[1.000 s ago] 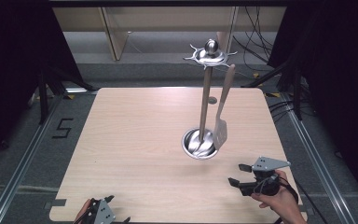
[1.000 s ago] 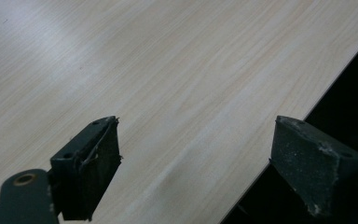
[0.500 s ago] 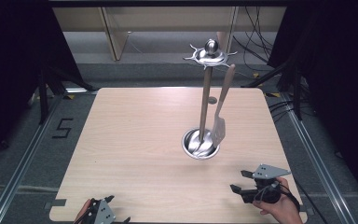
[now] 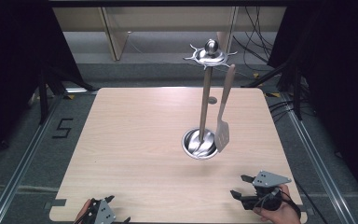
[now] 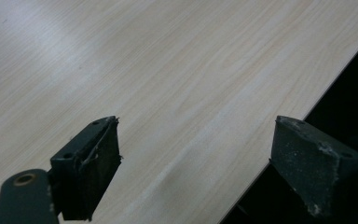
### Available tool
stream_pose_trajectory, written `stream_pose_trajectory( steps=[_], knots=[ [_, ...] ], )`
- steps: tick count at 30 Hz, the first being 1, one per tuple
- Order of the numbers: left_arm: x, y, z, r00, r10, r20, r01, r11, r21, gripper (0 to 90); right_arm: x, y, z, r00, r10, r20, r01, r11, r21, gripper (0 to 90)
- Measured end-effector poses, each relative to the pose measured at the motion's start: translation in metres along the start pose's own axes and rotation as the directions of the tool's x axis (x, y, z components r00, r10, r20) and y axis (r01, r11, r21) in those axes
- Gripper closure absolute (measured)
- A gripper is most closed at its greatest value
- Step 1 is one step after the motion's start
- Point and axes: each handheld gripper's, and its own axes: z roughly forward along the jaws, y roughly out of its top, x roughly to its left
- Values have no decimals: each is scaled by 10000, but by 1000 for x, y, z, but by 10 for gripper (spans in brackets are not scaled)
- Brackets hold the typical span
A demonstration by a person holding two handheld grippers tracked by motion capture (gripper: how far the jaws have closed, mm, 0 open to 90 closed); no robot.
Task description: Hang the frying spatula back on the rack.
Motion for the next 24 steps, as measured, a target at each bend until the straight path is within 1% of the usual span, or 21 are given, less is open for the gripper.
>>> stream_pose_trajectory(
  steps=[1, 3, 5, 7, 9, 10, 11, 13, 14, 16, 17, 18, 19, 21, 23, 24],
  knots=[
    [0, 0, 0, 10000, 16, -4, -16, 10000, 10, 150, 1, 0, 0, 10000, -53, 9, 53, 10000, 44, 302],
    [0, 0, 0, 10000, 27, -6, -27, 10000, 5, 149, 4, -1, -1, 9999, 90, 90, -91, 9999, 141, 300],
    [0, 0, 0, 10000, 16, -24, -16, 10000, -7, 150, 4, -3, -1, 9999, -103, 110, 101, 9997, 216, 300],
    [0, 0, 0, 10000, 22, -23, -22, 10000, 4, 149, 4, -4, -1, 9999, -78, 114, 75, 9997, 235, 300],
    [1, 0, 0, 10000, 35, -27, -35, 10000, 11, 150, 3, -6, -1, 9998, -170, 143, 166, 9995, 254, 300],
    [1, 0, -1, 10000, 36, -15, -36, 10000, 35, 150, 4, -6, -1, 9999, 23, 141, -27, 9996, 289, 300],
    [1, 0, -1, 10000, 46, -11, -46, 10000, 55, 149, 3, -7, -2, 9998, -119, 134, 115, 9995, 302, 300],
    [1, 0, 0, 10000, 37, -18, -37, 10000, 51, 149, 3, -7, -2, 10000, 20, 40, -21, 9994, 334, 300],
    [0, 0, -1, 10000, 32, -15, -31, 10000, 50, 150, 2, -7, -2, 9998, -118, 172, 114, 9996, 240, 300],
    [0, 0, 0, 10000, 34, -21, -34, 10000, 34, 150, 1, -8, -2, 9998, -140, 119, 137, 9997, 208, 300],
    [0, 0, -1, 10000, 27, -25, -27, 10000, 40, 150, 1, -8, -2, 9999, -138, 75, 137, 9997, 216, 300],
    [0, 0, -1, 10000, 29, -26, -29, 10000, 38, 150, 1, -8, -2, 9998, -144, 164, 141, 9997, 219, 300],
    [0, 0, 0, 10000, 29, -22, -29, 10000, 41, 150, 2, -8, -2, 9998, -84, 166, 80, 9997, 240, 300],
    [0, 0, 0, 10000, 35, -19, -35, 10000, 44, 150, 2, -8, -3, 9997, -119, 221, 114, 9997, 209, 300],
    [0, 0, 0, 10000, 23, -40, -23, 10000, 1, 150, 2, -8, -3, 9998, 22, 209, -26, 9998, 175, 300],
    [0, 0, 0, 10000, 24, -49, -24, 10000, 5, 150, 1, -8, -3, 9998, -63, 165, 61, 9999, 136, 300]
  ],
)
